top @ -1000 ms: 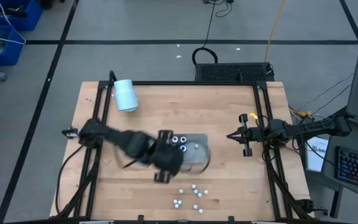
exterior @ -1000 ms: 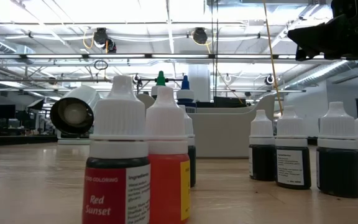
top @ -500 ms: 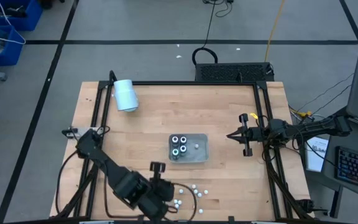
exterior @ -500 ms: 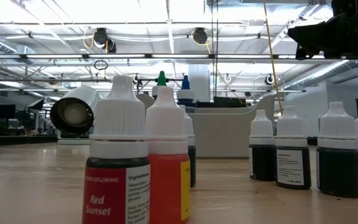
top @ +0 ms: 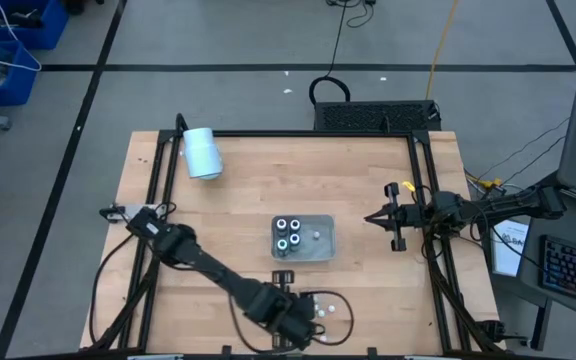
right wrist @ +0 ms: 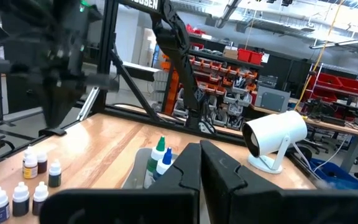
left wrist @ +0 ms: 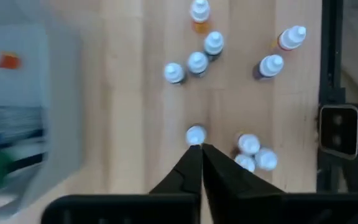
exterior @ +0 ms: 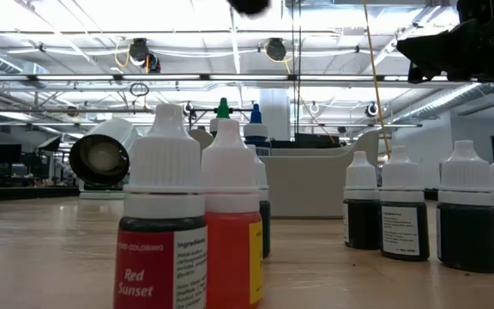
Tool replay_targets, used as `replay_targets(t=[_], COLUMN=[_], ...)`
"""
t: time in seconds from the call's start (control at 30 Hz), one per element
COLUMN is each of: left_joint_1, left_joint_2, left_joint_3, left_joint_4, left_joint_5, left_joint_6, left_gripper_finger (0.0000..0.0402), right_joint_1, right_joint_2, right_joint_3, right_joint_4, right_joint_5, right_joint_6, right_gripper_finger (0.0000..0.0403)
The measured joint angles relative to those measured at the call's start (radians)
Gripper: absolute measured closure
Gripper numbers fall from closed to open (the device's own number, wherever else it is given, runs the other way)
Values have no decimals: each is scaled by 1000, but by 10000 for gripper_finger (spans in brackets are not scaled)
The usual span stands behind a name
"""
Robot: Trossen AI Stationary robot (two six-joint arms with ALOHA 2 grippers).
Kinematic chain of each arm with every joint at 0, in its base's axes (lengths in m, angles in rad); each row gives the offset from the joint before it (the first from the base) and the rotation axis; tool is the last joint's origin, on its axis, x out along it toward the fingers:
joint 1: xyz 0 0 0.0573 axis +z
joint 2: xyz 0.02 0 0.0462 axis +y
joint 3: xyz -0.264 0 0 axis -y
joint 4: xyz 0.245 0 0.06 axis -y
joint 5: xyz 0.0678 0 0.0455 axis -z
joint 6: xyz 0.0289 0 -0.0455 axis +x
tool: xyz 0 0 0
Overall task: Pick & Place food coloring
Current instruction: Put the small black food coloring bottle into the bin
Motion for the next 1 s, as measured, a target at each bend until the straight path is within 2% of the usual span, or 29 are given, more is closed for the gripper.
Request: replay_targets(t=[0.27, 0.4, 0.53, 1.0], left_joint_1=[36, 44, 45, 66], left_joint_2=[52, 66, 71, 70], left_joint_3=[0, -8, -44, -168], left_joint_4=[20, 37, 59, 72], left_joint_5=[127, 154, 162, 160], left_joint_6=[-39, -23, -16, -65], left_gripper_finger=[241, 200, 187, 185], right_joint_1=[0, 0, 0, 0], right_joint_2=[0, 0, 0, 0], right_joint_3=[0, 0, 0, 0], right_joint_4=[-17, -21, -23, -23], right_joint_5=[0, 0, 0, 0], right_joint_6=[0, 0, 0, 0], right_gripper_finger=[403, 403, 403, 403])
